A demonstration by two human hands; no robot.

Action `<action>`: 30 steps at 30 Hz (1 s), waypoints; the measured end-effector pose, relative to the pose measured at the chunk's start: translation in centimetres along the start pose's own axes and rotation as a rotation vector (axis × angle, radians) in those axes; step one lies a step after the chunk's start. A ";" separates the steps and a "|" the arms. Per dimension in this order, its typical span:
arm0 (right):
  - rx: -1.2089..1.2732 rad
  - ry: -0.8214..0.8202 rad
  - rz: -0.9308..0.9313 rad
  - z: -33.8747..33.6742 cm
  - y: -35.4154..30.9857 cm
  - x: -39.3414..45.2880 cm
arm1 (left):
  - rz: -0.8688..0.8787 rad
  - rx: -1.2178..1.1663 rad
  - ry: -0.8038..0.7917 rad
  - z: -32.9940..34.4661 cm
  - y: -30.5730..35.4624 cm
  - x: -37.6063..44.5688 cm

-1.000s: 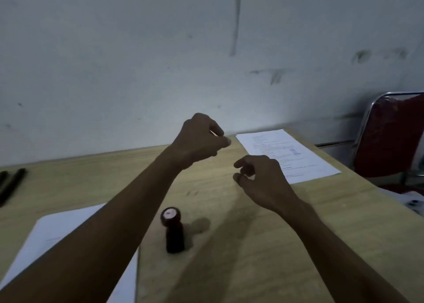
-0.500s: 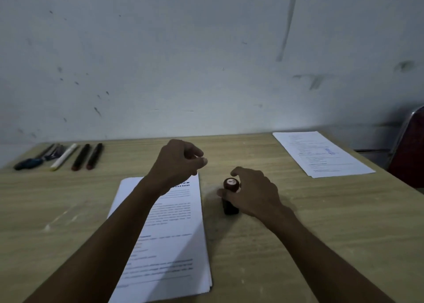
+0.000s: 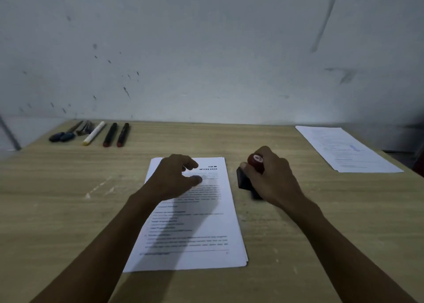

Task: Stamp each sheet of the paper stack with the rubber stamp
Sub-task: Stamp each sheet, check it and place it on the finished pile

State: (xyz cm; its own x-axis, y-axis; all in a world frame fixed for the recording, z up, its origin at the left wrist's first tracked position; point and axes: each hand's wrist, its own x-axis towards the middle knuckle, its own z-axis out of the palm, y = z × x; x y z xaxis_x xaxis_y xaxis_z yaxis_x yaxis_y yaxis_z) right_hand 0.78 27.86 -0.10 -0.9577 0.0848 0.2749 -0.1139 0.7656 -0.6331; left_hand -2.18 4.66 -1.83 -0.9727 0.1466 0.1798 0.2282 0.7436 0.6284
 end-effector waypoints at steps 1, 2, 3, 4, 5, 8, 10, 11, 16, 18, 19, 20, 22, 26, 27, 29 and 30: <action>0.074 -0.009 0.005 0.5 -0.4 -0.3 | 0.027 0.037 -0.042 0.1 -0.6 -0.3; 0.130 -0.020 0.013 1.0 -0.8 -0.5 | 0.054 0.060 -0.081 0.3 -1.1 -0.7; 0.166 -0.035 0.019 1.5 -1.2 -0.8 | 0.077 0.080 -0.114 0.5 -1.7 -0.9; 0.192 -0.052 0.022 2.2 -1.6 -1.1 | 0.094 0.100 -0.143 0.8 -2.3 -1.2; 0.213 -0.063 0.023 2.7 -1.9 -1.4 | 0.106 0.119 -0.174 1.0 -2.8 -1.5; 0.225 -0.086 -0.005 4.0 -2.4 -2.4 | 0.119 0.143 -0.254 1.6 -4.1 -2.1; 0.131 -0.111 -0.084 4.5 -2.6 -3.0 | 0.123 0.146 -0.259 1.8 -4.5 -2.6; 0.061 -0.120 -0.133 4.8 -2.7 -3.3 | 0.132 0.150 -0.245 1.9 -4.7 -2.8; -0.250 -0.106 -0.234 5.7 -3.3 -3.9 | 0.179 0.155 -0.168 2.8 -6.1 -3.1; -0.282 -0.105 -0.230 6.0 -3.3 -4.1 | 0.178 0.154 -0.163 3.1 -6.3 -3.2; -0.287 -0.111 -0.227 6.2 -3.4 -4.2 | 0.177 0.153 -0.160 3.2 -6.3 -3.2; -0.293 -0.115 -0.227 6.4 -3.4 -4.3 | 0.177 0.152 -0.155 3.3 -6.4 -3.2; -0.309 -0.105 -0.225 6.6 -3.3 -4.4 | 0.183 0.154 -0.152 3.4 -6.5 -3.2; -0.360 -0.080 -0.224 7.1 -3.3 -4.4 | 0.187 0.144 -0.161 3.3 -6.5 -3.3; -0.370 -0.072 -0.225 7.2 -3.3 -4.3 | 0.190 0.145 -0.160 3.2 -6.4 -3.3; -0.373 -0.051 -0.226 7.5 -3.2 -4.4 | 0.197 0.148 -0.155 3.1 -6.3 -3.4; -0.373 -0.040 -0.227 7.7 -3.2 -4.5 | 0.199 0.149 -0.152 3.1 -6.3 -3.4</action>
State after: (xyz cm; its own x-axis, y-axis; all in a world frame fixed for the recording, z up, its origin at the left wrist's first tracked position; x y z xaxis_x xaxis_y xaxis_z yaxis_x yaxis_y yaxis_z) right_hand 3.39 20.15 -4.89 -0.9298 -0.1310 0.3439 -0.2263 0.9405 -0.2534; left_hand -0.46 1.51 -8.73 -0.9070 0.3872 0.1657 0.4177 0.7766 0.4717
